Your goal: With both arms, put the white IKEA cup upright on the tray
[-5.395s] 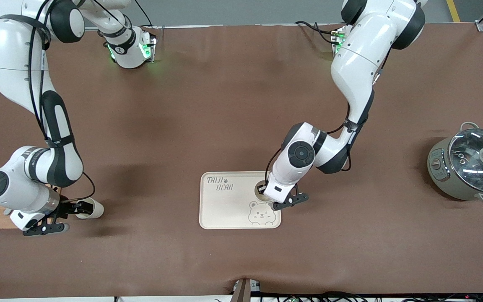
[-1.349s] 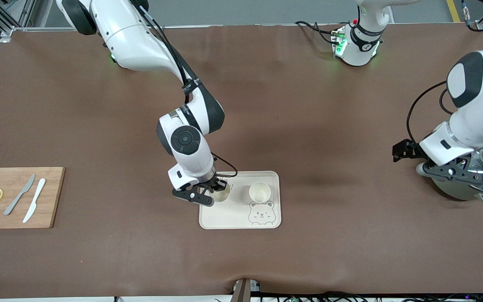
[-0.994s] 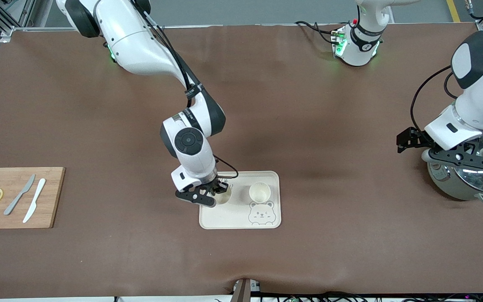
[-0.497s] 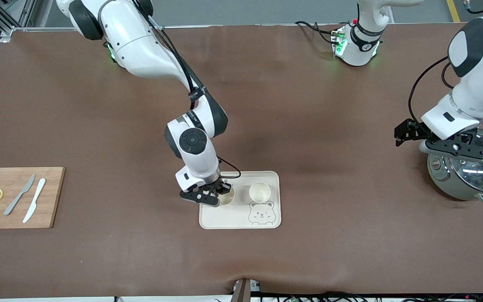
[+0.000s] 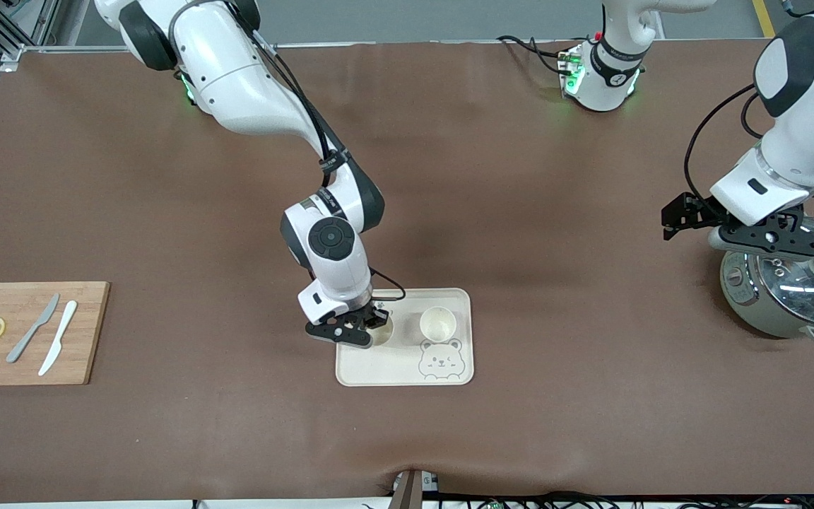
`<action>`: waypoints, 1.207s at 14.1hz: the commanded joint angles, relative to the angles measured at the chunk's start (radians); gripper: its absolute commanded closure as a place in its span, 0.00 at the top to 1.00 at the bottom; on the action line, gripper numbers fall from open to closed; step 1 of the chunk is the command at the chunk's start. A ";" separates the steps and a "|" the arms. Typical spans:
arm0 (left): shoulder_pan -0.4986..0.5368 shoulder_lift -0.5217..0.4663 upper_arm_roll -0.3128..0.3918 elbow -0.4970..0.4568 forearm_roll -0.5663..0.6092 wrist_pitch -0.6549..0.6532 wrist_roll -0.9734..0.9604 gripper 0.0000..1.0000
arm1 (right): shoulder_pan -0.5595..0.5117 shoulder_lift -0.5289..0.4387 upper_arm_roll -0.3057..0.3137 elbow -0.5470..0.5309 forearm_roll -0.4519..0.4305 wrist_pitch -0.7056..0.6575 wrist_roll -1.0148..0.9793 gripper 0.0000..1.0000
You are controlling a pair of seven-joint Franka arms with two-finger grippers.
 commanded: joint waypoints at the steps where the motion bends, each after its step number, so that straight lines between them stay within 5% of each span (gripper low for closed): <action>1: -0.008 -0.045 -0.063 -0.030 -0.009 -0.006 -0.115 1.00 | 0.009 0.004 -0.009 0.004 -0.023 0.009 0.019 0.05; 4: -0.005 -0.049 -0.117 -0.028 0.000 -0.006 -0.189 1.00 | 0.009 0.004 -0.007 0.005 -0.018 0.008 0.023 0.38; 7: 0.001 -0.063 -0.120 -0.028 0.001 -0.006 -0.171 1.00 | 0.011 0.004 -0.007 0.007 -0.012 0.006 0.023 0.58; 8: 0.001 -0.065 -0.120 -0.030 0.001 -0.010 -0.152 1.00 | 0.011 0.001 -0.007 0.005 -0.017 0.005 0.023 0.73; 9: 0.003 -0.066 -0.117 -0.028 0.007 -0.012 -0.120 1.00 | 0.011 -0.005 -0.007 0.005 -0.020 -0.001 0.023 1.00; 12: 0.034 -0.086 -0.120 -0.027 0.023 -0.014 -0.077 1.00 | 0.012 -0.037 -0.009 0.004 -0.020 -0.034 0.014 1.00; 17: 0.043 -0.086 -0.120 -0.028 0.023 -0.030 -0.048 1.00 | -0.005 -0.198 -0.012 0.001 -0.020 -0.319 -0.084 1.00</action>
